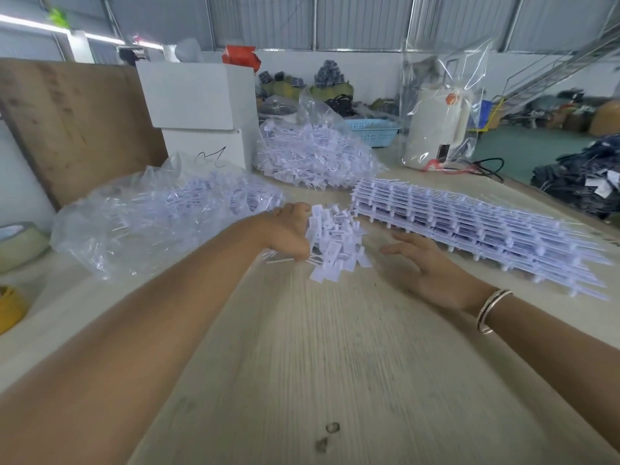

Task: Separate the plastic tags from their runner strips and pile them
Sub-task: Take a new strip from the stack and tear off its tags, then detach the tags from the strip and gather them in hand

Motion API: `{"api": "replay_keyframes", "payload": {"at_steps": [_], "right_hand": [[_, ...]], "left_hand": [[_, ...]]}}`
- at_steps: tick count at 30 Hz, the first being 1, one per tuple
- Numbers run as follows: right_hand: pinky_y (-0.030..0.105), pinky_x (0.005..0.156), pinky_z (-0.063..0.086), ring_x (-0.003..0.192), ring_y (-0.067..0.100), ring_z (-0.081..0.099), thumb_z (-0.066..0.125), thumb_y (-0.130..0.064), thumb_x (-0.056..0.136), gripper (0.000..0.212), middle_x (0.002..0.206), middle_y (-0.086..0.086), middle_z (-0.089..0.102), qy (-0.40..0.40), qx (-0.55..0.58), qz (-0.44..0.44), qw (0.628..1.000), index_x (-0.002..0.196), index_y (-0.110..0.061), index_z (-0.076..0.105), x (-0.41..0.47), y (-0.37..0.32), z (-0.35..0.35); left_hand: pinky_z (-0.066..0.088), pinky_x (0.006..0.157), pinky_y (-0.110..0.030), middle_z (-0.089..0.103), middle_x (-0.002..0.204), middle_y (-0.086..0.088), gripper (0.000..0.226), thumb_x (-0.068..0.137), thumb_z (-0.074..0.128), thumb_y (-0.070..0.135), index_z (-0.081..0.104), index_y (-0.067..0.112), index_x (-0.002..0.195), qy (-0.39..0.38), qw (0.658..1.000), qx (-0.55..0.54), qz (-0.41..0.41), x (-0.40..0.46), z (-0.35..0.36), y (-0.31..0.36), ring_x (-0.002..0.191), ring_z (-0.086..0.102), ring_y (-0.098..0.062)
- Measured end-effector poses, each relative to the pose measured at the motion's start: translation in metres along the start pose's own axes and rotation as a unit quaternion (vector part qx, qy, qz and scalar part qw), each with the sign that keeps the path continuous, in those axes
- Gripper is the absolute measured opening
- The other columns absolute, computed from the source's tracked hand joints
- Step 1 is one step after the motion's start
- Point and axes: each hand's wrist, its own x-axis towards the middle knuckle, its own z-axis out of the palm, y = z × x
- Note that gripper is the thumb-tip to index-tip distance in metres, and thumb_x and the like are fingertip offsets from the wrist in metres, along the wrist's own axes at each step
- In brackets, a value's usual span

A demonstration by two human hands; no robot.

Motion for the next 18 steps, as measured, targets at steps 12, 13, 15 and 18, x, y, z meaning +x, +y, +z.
{"api": "replay_keyframes", "payload": {"at_steps": [12,13,15,18], "right_hand": [[0.026,0.112,0.021,0.132,0.017,0.03,0.051,-0.01,0.091,0.032,0.139,0.001,0.037,0.001,-0.037,0.0,0.999,0.118,-0.023,0.06,-0.01,-0.017,0.01],[0.02,0.11,0.021,0.13,0.017,0.033,0.05,-0.007,0.09,0.032,0.137,0.002,0.04,0.005,-0.05,-0.01,0.999,0.117,-0.02,0.062,-0.01,-0.015,0.008],[0.001,0.095,0.02,0.123,0.019,0.043,0.049,0.001,0.088,0.031,0.127,0.005,0.052,0.035,-0.071,-0.018,0.997,0.111,-0.011,0.066,-0.01,-0.008,0.003],[0.009,0.089,0.029,0.111,0.022,0.051,0.046,0.001,0.089,0.029,0.115,0.008,0.059,0.098,-0.068,0.039,0.992,0.107,-0.007,0.068,-0.005,0.01,-0.004]], "left_hand": [[0.044,0.086,-0.035,0.056,0.112,-0.001,0.018,0.092,0.046,0.018,0.056,0.017,0.107,0.223,0.968,0.066,0.089,-0.037,0.06,0.037,0.107,0.05,-0.021],[0.044,0.085,-0.034,0.056,0.111,-0.001,0.018,0.093,0.045,0.019,0.056,0.018,0.107,0.23,0.966,0.073,0.094,-0.036,0.06,0.038,0.107,0.051,-0.021],[0.042,0.082,-0.033,0.058,0.109,0.0,0.019,0.093,0.044,0.021,0.057,0.019,0.107,0.248,0.954,0.08,0.147,-0.041,0.064,0.048,0.103,0.052,-0.02],[0.045,0.082,-0.036,0.058,0.105,-0.001,0.018,0.091,0.045,0.022,0.058,0.018,0.103,0.221,0.947,0.049,0.229,-0.051,0.073,0.076,0.1,0.052,-0.021]]}}
